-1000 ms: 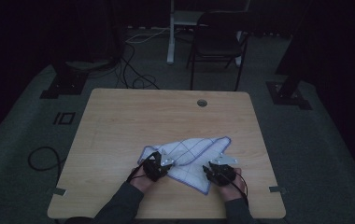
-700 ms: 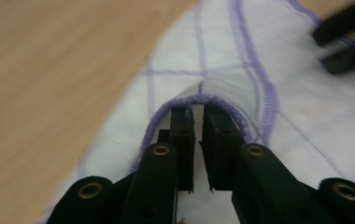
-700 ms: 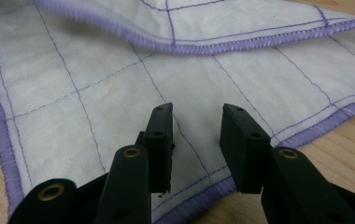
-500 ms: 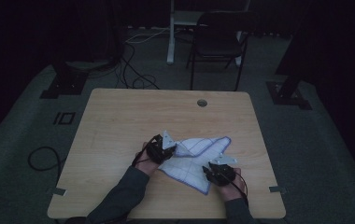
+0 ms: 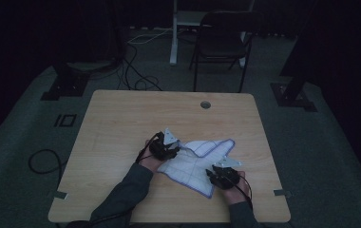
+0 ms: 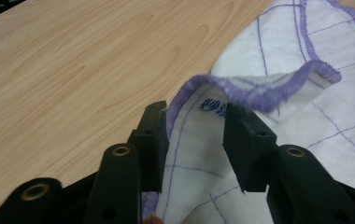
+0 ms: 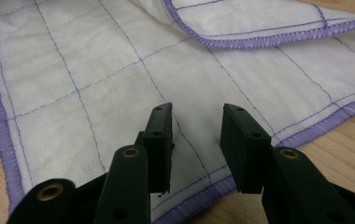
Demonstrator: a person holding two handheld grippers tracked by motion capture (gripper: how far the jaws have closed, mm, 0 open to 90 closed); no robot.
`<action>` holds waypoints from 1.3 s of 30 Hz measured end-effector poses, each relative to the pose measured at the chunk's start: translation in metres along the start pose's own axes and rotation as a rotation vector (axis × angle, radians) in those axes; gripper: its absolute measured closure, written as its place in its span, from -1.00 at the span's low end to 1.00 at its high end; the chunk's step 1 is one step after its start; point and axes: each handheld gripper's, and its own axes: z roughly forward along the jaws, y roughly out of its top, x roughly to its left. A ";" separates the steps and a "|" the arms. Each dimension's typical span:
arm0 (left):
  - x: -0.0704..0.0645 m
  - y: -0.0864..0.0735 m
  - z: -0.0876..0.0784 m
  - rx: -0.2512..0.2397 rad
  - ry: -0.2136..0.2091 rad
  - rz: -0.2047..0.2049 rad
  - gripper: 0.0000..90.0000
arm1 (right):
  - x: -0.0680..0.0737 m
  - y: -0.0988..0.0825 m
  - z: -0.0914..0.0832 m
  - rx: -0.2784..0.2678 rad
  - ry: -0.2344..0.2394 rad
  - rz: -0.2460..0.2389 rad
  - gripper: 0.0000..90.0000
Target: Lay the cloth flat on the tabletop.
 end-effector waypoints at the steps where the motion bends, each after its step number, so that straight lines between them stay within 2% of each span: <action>1: 0.000 0.002 0.001 -0.006 -0.016 0.005 0.26 | 0.000 0.000 0.000 0.001 0.000 -0.001 0.43; 4: -0.001 0.005 0.001 -0.027 -0.028 0.017 0.20 | 0.000 0.000 0.000 0.001 0.001 0.001 0.43; 5: -0.003 0.008 -0.001 -0.039 -0.035 0.036 0.20 | 0.000 0.000 0.000 0.001 0.001 -0.001 0.43; 10: -0.006 0.014 0.000 -0.060 -0.052 0.067 0.16 | 0.000 0.000 0.000 0.001 0.003 -0.001 0.42; 11: -0.008 0.017 0.000 -0.068 -0.063 0.083 0.15 | 0.000 0.000 0.000 0.000 0.003 0.000 0.42; 20: -0.014 0.027 0.009 -0.067 -0.086 0.134 0.19 | 0.000 0.000 0.000 0.000 0.006 0.003 0.42; 22: -0.016 0.029 0.012 -0.056 -0.092 0.143 0.31 | -0.001 -0.001 0.000 0.000 0.007 0.004 0.41; 23: -0.018 0.031 0.017 -0.022 -0.093 0.151 0.42 | -0.001 0.000 0.000 -0.001 0.008 0.004 0.41; 24: -0.018 0.031 0.017 -0.022 -0.093 0.151 0.51 | -0.001 -0.001 0.000 -0.001 0.009 0.004 0.41; 25: -0.019 0.030 0.022 0.003 -0.094 0.153 0.60 | -0.001 -0.001 0.000 -0.001 0.008 0.004 0.41; 32: -0.024 0.027 0.035 0.057 -0.116 0.151 1.00 | -0.001 -0.001 0.000 0.000 0.010 0.004 0.41; 35: -0.025 0.025 0.041 0.095 -0.106 0.158 1.00 | -0.001 -0.001 0.000 0.000 0.010 0.005 0.41; 39: -0.022 0.023 0.044 0.112 -0.084 0.152 1.00 | -0.001 -0.001 0.000 0.002 0.011 0.006 0.41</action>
